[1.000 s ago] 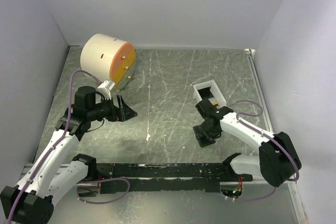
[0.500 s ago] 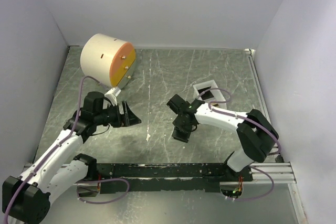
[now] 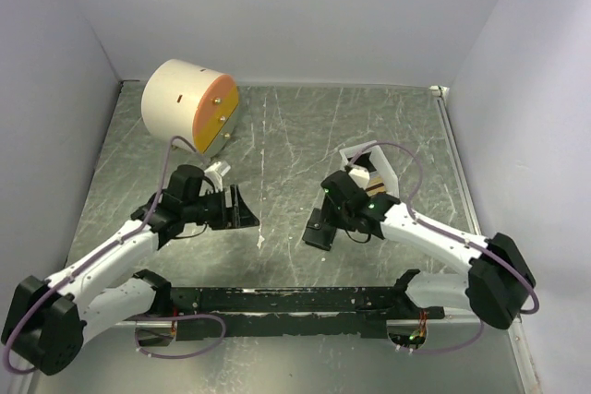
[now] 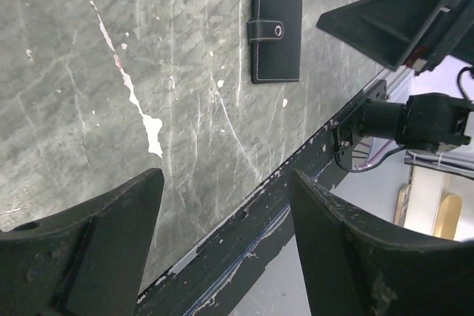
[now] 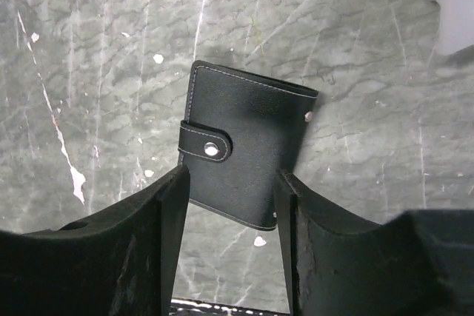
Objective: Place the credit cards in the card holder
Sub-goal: Move the card holder to the center of the board, then open the card holder at the center of the board.
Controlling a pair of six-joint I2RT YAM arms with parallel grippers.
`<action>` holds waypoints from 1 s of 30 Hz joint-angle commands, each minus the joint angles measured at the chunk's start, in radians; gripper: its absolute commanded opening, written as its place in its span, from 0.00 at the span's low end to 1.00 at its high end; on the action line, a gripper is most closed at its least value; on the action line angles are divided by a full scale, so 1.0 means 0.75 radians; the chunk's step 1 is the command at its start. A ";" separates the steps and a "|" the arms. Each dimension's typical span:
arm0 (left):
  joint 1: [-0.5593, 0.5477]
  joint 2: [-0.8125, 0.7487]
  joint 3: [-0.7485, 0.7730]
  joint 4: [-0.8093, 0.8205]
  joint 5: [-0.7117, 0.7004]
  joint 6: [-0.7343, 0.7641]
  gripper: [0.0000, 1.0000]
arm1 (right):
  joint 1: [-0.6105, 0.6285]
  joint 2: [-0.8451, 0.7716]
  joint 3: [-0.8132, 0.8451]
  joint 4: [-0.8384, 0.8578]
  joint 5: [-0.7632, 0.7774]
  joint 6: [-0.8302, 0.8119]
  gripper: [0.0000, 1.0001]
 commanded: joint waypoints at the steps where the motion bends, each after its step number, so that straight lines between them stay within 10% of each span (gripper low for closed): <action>1: -0.083 0.094 0.049 0.109 -0.073 -0.026 0.78 | -0.070 -0.101 -0.087 0.115 -0.097 -0.196 0.48; 17: -0.504 0.747 0.326 0.496 -0.302 -0.099 0.08 | -0.388 -0.210 -0.417 0.484 -0.473 -0.222 0.42; 30: -0.534 1.012 0.338 0.651 -0.316 -0.106 0.07 | -0.462 -0.240 -0.605 0.754 -0.679 -0.107 0.49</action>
